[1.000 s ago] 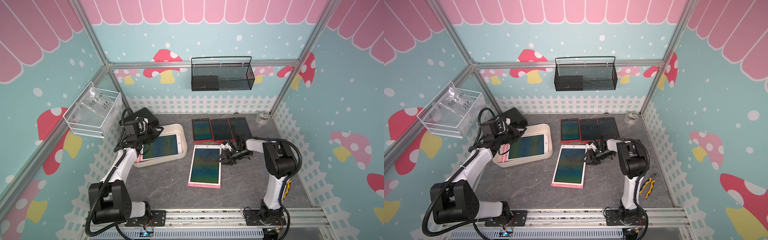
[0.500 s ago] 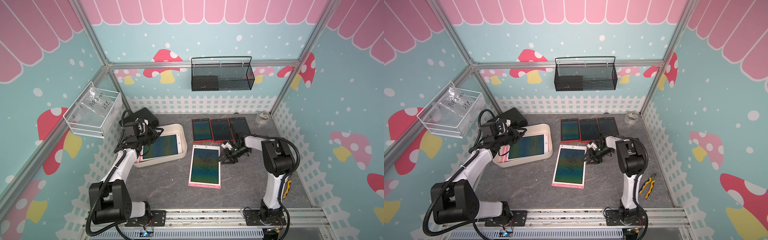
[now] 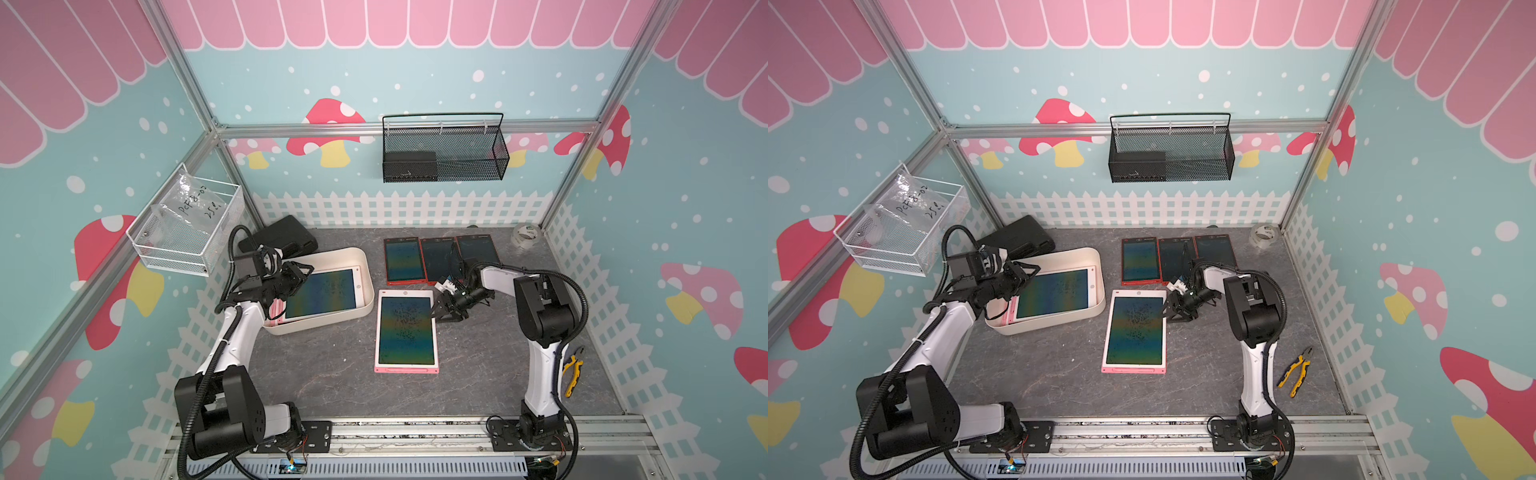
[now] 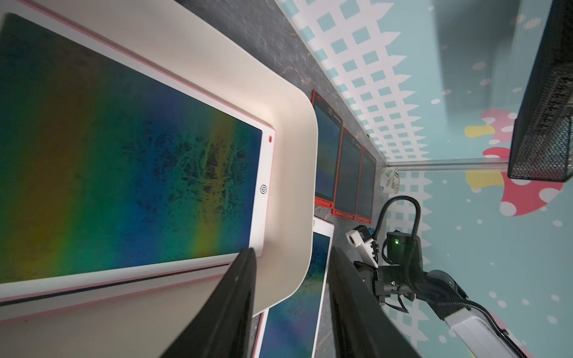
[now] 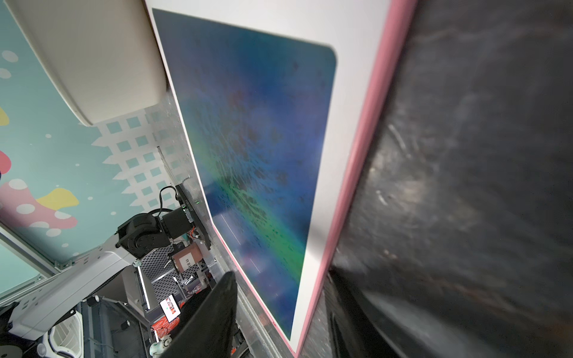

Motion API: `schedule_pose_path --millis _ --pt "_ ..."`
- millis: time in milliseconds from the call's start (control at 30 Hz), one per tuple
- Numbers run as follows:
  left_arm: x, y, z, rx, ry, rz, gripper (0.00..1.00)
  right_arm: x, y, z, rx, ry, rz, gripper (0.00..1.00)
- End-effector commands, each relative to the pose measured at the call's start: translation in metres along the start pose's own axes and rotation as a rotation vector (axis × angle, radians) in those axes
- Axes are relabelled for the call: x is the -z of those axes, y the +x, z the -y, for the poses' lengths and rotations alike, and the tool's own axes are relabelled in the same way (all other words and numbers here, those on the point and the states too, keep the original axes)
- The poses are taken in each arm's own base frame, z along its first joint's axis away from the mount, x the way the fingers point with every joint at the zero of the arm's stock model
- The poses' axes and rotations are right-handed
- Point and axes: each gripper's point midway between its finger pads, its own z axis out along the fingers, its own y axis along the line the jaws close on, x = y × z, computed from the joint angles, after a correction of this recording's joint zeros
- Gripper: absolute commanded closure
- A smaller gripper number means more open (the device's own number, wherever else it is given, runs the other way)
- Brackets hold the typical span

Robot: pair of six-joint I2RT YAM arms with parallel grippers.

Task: Take out the writing tablet from the storage box
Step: Place the writing tablet at the center of the board.

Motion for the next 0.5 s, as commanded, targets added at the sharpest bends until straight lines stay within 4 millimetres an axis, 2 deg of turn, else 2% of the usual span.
schedule_pose_path --millis 0,100,233,367,467 --pt "0.015 0.001 -0.016 -0.037 -0.114 -0.027 0.56 0.007 -0.007 0.016 -0.004 0.143 0.002 0.51" --pt "0.022 0.000 -0.032 -0.067 -0.223 -0.047 0.55 0.034 -0.025 0.009 0.033 0.260 0.056 0.48" --pt "0.025 -0.003 -0.053 -0.083 -0.338 -0.090 0.55 0.063 -0.052 -0.019 0.081 0.291 0.131 0.48" --pt "0.020 0.000 -0.062 -0.104 -0.368 -0.138 0.55 0.071 -0.079 -0.048 0.128 0.238 0.193 0.51" --pt "0.023 -0.001 -0.073 -0.131 -0.426 -0.146 0.55 0.066 -0.097 -0.066 0.176 0.205 0.219 0.50"
